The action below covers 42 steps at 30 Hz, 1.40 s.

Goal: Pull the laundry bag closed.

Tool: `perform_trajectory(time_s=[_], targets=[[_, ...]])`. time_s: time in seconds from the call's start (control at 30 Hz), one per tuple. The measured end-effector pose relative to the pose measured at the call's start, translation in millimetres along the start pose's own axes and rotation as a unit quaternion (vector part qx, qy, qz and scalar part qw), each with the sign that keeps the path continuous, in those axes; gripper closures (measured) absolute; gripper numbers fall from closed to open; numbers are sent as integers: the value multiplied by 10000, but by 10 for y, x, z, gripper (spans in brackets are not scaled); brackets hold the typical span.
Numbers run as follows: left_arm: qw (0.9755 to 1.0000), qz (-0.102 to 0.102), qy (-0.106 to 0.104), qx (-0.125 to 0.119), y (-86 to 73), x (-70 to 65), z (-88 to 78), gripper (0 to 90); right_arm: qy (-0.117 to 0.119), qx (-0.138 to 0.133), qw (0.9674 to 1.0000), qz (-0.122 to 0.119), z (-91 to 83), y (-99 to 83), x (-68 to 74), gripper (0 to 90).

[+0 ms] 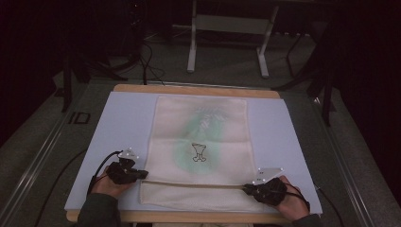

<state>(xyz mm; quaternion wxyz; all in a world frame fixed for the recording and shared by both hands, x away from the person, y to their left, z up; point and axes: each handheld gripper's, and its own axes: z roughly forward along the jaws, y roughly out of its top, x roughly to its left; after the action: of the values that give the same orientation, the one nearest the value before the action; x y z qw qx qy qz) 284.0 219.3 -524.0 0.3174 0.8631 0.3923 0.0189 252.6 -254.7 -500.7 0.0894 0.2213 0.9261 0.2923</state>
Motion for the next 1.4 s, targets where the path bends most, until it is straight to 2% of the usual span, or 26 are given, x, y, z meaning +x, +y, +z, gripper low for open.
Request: perform_trajectory(time_s=[0.17, 0.23, 0.33, 0.4, 0.5, 0.73, 0.83, 0.9, 1.0, 1.07, 1.17, 1.2, 1.23, 1.33, 1.37, 1.4], targets=[[10000, 1, 10, 3, 1, -2, 0, 898, -5, -6, 10000, 42, -38, -45, -45, 823], [10000, -2, 2, 2, 0, 0, 0, 898, -186, 189, 9996, 12, -54, -81, -65, 823], [10000, 2, -6, 14, 1, 3, -1, 898, -205, 136, 9995, 207, -126, -198, -135, 823], [10000, -9, -5, 5, 2, 0, 1, 898, -85, -15, 9994, 338, -168, -254, -160, 823], [10000, -9, 3, 1, 1, -2, 1, 898, -82, 69, 9996, 278, -156, -254, -160, 823], [10000, -3, 11, 1, 1, -3, 0, 898, -70, 43, 9996, 285, -124, -270, -161, 821], [10000, -20, -25, -21, -5, 6, -1, 897, 85, -77, 9993, 357, -110, -324, -188, 748], [10000, -18, -29, -23, -7, 9, -1, 896, 208, -227, 9983, 490, -121, -366, -214, 728], [10000, -16, -31, -45, -10, 7, 0, 896, 178, -464, 9970, 594, -146, -386, -250, 679], [10000, -20, -39, -67, -14, 9, 0, 895, 78, -623, 9955, 716, -164, -393, -276, 651], [9999, -31, -85, -91, -24, 26, -3, 895, -113, -758, 9929, 913, -179, -421, -318, 626], [9999, -31, -85, -91, -24, 26, -3, 894, -113, -758, 9929, 913, -179, -421, -318, 626], [9999, -22, -78, -94, -23, 24, -2, 894, -256, -819, 9905, 1074, -179, -445, -349, 614], [9999, -6, -75, -97, -23, 23, -2, 893, -341, -865, 9893, 1122, -178, -457, -366, 604], [9999, 13, -85, -91, -20, 23, -2, 892, -544, -963, 9846, 1356, -185, -490, -408, 587], [9999, 30, -83, -88, -18, 19, -2, 891, -614, -987, 9831, 1417, -190, -505, -422, 579]])
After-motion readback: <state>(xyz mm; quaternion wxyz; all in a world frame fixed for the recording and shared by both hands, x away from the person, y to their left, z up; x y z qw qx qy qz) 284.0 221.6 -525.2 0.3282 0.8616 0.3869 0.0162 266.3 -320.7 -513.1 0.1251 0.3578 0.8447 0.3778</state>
